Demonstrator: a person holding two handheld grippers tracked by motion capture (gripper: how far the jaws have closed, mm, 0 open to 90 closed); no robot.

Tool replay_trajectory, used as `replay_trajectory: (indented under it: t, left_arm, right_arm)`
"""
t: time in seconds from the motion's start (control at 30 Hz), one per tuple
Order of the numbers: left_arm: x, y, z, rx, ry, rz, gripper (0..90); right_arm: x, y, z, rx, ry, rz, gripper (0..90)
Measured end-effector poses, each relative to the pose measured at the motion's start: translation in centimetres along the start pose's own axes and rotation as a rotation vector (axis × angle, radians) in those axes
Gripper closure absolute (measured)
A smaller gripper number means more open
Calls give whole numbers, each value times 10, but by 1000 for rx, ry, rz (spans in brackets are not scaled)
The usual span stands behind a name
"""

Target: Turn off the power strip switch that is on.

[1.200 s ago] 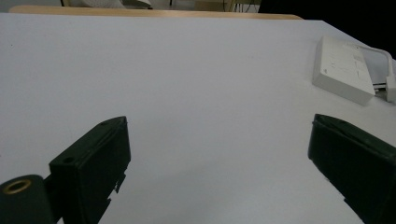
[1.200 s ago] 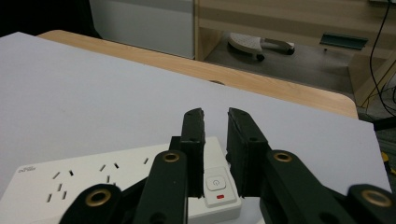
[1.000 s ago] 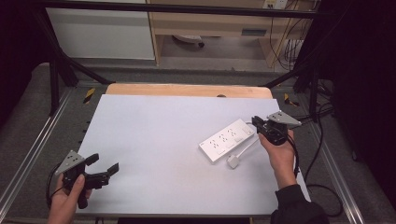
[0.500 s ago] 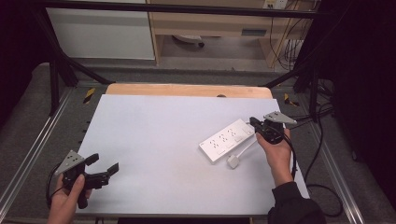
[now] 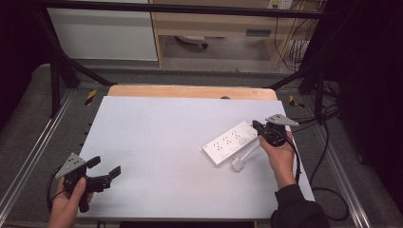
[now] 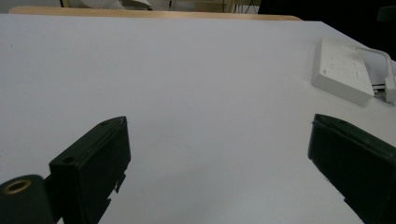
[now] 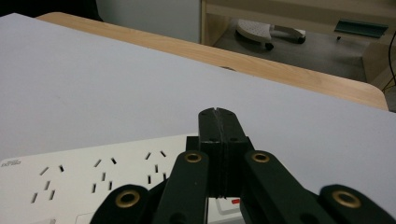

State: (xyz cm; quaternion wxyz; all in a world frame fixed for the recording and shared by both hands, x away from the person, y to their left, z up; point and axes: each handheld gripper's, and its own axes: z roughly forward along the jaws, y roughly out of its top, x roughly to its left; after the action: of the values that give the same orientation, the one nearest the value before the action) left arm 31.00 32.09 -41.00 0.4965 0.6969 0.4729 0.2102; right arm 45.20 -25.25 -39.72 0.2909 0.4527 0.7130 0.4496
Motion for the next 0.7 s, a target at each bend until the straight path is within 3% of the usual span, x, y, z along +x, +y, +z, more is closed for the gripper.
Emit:
replay_trajectory:
  t: [0.7]
  left_arm:
    - [0,0,0,0,1,0,57]
  right_arm:
    - [2,-18,8,55,9,14,900]
